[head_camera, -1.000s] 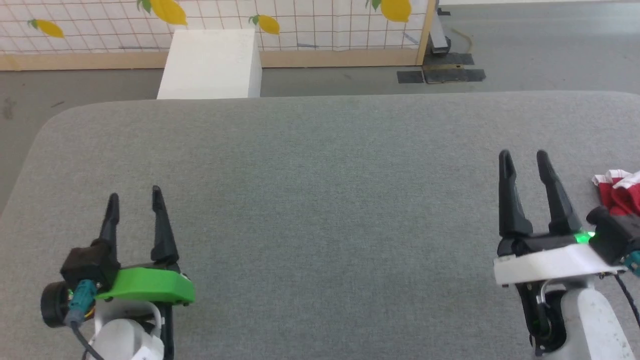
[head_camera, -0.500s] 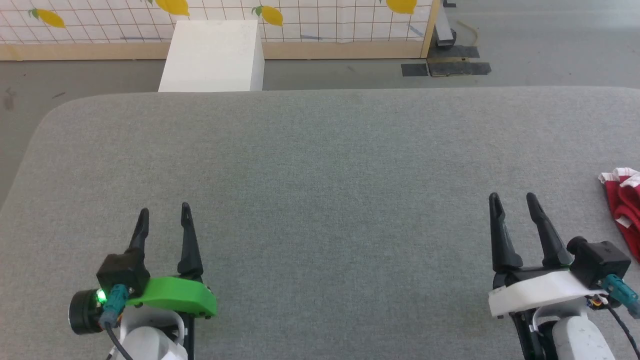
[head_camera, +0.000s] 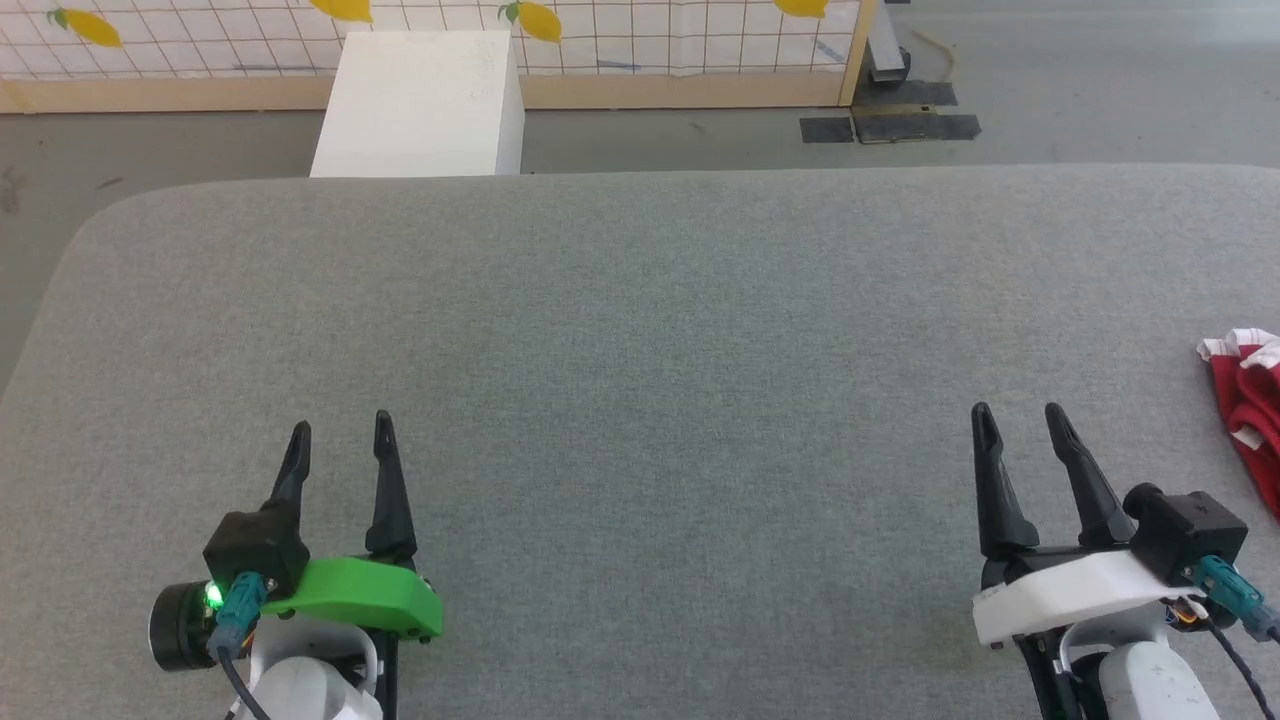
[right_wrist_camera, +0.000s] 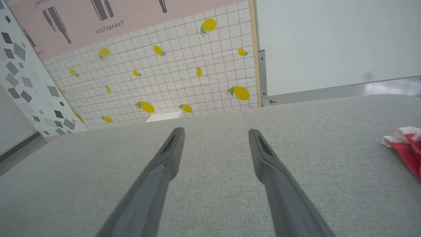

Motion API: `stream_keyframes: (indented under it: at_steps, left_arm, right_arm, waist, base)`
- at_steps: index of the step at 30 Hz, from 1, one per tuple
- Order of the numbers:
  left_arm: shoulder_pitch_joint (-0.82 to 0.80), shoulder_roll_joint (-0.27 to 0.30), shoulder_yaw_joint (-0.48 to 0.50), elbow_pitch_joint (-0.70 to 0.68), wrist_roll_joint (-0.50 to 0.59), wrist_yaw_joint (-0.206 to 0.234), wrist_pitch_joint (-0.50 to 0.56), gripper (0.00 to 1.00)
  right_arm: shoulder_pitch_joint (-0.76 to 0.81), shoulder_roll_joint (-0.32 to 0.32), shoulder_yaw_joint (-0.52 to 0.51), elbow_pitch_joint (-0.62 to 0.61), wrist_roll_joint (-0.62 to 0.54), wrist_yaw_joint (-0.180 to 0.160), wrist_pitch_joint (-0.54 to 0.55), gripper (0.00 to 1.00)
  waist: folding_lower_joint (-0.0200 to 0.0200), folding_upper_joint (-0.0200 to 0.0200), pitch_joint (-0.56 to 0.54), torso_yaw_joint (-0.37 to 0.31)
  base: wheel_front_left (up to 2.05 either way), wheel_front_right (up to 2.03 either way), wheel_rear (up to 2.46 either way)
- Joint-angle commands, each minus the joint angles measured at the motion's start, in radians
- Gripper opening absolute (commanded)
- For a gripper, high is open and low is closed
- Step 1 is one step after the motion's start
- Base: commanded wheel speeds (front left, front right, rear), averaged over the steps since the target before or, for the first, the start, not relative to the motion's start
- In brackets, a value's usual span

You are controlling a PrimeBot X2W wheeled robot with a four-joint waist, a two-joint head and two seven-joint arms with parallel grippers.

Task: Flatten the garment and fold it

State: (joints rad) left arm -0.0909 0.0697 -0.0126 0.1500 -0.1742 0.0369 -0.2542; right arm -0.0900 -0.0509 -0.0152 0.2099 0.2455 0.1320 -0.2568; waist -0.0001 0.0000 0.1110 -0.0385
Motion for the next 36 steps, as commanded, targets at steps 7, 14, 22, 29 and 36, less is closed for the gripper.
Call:
stream_keyframes:
  at_steps: [7,14,22,29,36]
  left_arm:
    - [0.0,0.0,0.0,0.0,0.001,-0.001,0.005,0.0]
    - [0.005,-0.001,0.0,-0.008,0.011,-0.003,0.019,0.0]
    - [0.011,-0.002,0.001,-0.018,0.022,-0.005,0.034,0.0]
    - [0.016,-0.003,0.002,-0.026,0.031,-0.007,0.048,0.0]
    - [0.021,-0.005,0.003,-0.034,0.041,-0.009,0.062,0.0]
  right_arm:
    - [0.0,0.0,0.0,-0.001,-0.001,0.0,0.003,0.0]
    - [0.005,0.0,0.001,-0.013,-0.015,0.0,0.017,0.0]
    - [0.011,0.0,0.002,-0.026,-0.031,0.0,0.033,0.0]
    - [0.016,0.0,0.003,-0.038,-0.044,0.0,0.047,0.0]
    - [0.021,0.0,0.004,-0.049,-0.058,0.0,0.061,0.0]
  waist:
    - [0.0001,0.0,0.0,0.0]
    - [0.0001,0.0,-0.007,0.002]
    - [0.0001,0.0,-0.014,0.005]
    - [0.0001,0.0,-0.02,0.007]
    - [0.0001,0.0,-0.026,0.009]
  base:
    - [0.0,0.0,0.0]
    - [0.0,0.0,0.0]
    - [0.0,0.0,0.0]
    - [0.0,0.0,0.0]
    - [0.0,0.0,0.0]
